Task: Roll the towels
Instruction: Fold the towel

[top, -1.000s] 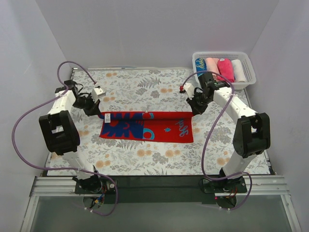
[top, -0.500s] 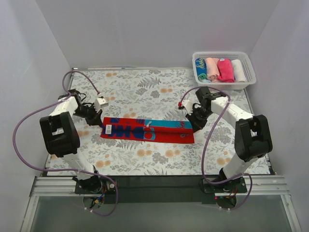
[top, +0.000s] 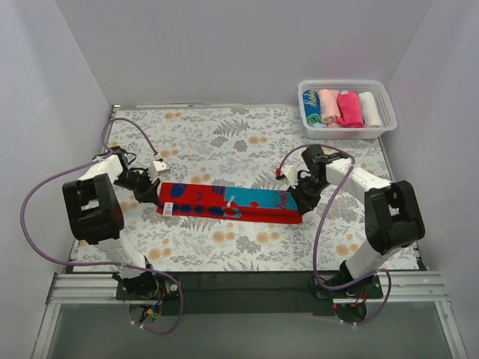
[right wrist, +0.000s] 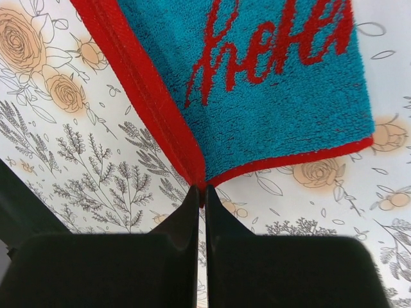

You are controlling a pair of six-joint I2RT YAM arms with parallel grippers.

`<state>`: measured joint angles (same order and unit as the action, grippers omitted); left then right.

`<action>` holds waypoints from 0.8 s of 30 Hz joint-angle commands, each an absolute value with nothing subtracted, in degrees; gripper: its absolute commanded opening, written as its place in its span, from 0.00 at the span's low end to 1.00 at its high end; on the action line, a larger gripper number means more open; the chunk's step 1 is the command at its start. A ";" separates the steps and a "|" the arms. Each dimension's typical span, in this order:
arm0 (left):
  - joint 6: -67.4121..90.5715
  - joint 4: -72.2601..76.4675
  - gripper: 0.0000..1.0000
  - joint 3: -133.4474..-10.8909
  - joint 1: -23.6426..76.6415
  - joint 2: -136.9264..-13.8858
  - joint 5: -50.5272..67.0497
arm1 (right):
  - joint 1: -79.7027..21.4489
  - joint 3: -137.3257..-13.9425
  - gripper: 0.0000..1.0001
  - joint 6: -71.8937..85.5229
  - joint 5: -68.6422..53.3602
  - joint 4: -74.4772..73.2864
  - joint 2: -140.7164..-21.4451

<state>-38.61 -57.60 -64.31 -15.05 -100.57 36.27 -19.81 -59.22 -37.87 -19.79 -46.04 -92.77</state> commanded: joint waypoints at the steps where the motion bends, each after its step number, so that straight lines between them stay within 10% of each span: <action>1: -39.82 -55.64 0.00 -62.85 -15.73 -98.00 34.72 | -20.74 -58.27 0.01 -37.00 -19.51 -44.74 -93.78; 24: -41.48 -58.62 0.00 -63.72 -15.73 -95.01 35.42 | -21.80 -58.01 0.01 -37.62 -18.11 -46.49 -90.36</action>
